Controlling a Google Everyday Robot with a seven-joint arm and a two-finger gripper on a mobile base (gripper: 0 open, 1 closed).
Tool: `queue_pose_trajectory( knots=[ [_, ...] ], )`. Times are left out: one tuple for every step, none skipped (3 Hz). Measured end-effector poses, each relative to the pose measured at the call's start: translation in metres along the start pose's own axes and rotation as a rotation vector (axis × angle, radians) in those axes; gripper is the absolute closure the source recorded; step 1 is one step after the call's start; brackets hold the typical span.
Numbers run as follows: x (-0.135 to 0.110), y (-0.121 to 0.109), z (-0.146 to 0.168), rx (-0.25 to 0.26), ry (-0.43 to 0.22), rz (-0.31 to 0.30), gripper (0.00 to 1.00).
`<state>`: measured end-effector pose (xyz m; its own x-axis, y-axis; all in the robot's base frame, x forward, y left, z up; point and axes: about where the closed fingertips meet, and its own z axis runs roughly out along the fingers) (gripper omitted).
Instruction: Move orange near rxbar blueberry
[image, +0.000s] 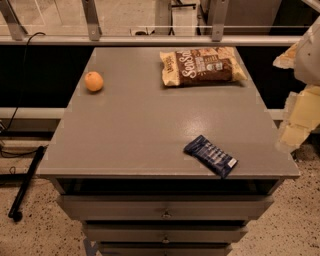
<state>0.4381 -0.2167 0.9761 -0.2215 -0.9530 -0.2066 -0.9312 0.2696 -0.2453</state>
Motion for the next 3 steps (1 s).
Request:
queue_pose_trajectory(
  knots=[
    [0.000, 0.000, 0.000, 0.000, 0.000, 0.000, 0.00],
    [-0.012, -0.002, 0.005, 0.004, -0.023, -0.014, 0.00],
    [-0.059, -0.012, 0.035, -0.009, -0.099, -0.049, 0.00]
  ],
)
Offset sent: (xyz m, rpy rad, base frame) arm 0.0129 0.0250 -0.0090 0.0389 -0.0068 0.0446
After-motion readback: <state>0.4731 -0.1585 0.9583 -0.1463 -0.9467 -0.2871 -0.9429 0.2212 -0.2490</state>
